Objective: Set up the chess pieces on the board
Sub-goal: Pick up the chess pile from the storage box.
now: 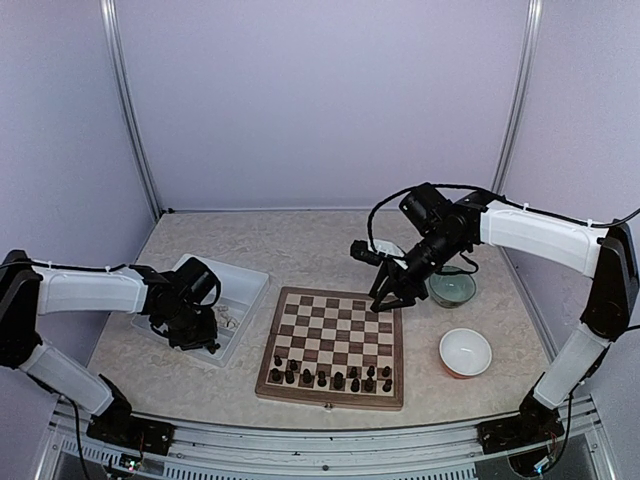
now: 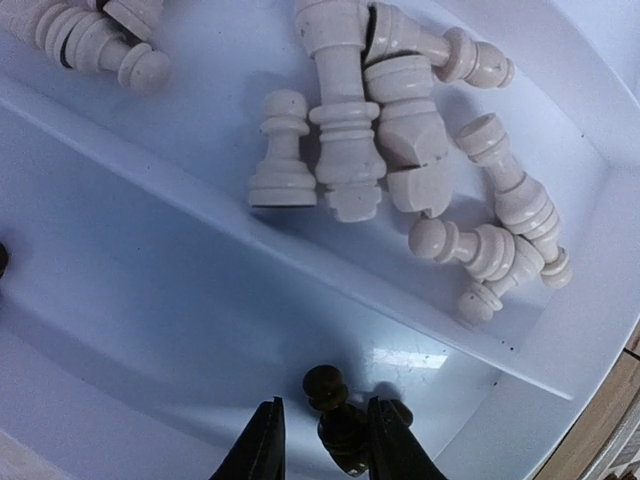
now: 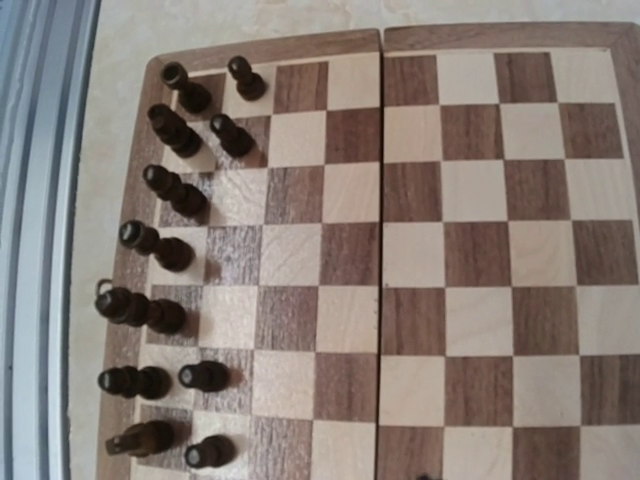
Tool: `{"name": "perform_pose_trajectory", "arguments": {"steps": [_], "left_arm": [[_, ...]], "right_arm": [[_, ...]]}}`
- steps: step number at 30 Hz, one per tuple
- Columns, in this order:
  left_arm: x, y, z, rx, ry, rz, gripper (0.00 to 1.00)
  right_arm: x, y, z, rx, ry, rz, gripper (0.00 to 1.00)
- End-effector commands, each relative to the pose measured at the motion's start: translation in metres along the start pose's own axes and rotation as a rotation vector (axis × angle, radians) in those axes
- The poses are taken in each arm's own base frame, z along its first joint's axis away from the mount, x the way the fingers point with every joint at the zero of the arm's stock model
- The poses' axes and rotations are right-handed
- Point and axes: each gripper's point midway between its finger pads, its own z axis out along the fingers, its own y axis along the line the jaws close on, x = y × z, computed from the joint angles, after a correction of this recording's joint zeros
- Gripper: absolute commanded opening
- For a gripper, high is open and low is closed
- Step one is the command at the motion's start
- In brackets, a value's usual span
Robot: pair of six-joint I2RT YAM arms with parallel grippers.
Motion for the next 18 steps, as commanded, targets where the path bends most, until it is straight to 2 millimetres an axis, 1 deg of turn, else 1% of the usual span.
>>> {"name": "perform_pose_trajectory", "arguments": {"steps": [1,3,6,8,9,11,13,15,18], "left_arm": [[-0.008,-0.007,0.005,0.014,0.004,-0.009,0.29],[-0.004,-0.005,0.011,0.001,0.027,-0.005,0.26],[0.004,-0.001,0.015,-0.018,0.065,-0.003,0.23],[0.01,0.001,0.016,-0.025,0.088,-0.003,0.21],[0.012,0.002,0.015,-0.023,0.094,-0.001,0.17],[0.012,0.001,0.011,-0.014,0.086,0.005,0.13],[0.005,-0.004,0.006,0.004,0.058,0.021,0.1],[-0.006,-0.012,-0.003,0.03,0.01,0.048,0.06],[-0.03,-0.027,-0.025,0.063,-0.104,0.09,0.03]], "right_arm": [[-0.004,0.0,-0.004,-0.006,-0.029,-0.005,0.4],[-0.004,0.0,-0.003,-0.007,-0.028,-0.005,0.41],[-0.004,0.0,-0.004,-0.009,-0.028,-0.003,0.41],[-0.003,0.002,-0.004,-0.012,-0.026,0.0,0.41],[-0.002,0.002,-0.003,-0.012,-0.026,0.0,0.41],[-0.002,0.002,-0.003,-0.01,-0.026,-0.001,0.41],[-0.002,0.001,-0.003,-0.011,-0.027,-0.002,0.41],[-0.005,-0.001,-0.003,-0.011,-0.03,-0.004,0.41],[-0.012,-0.004,-0.004,-0.009,-0.045,-0.008,0.4]]}}
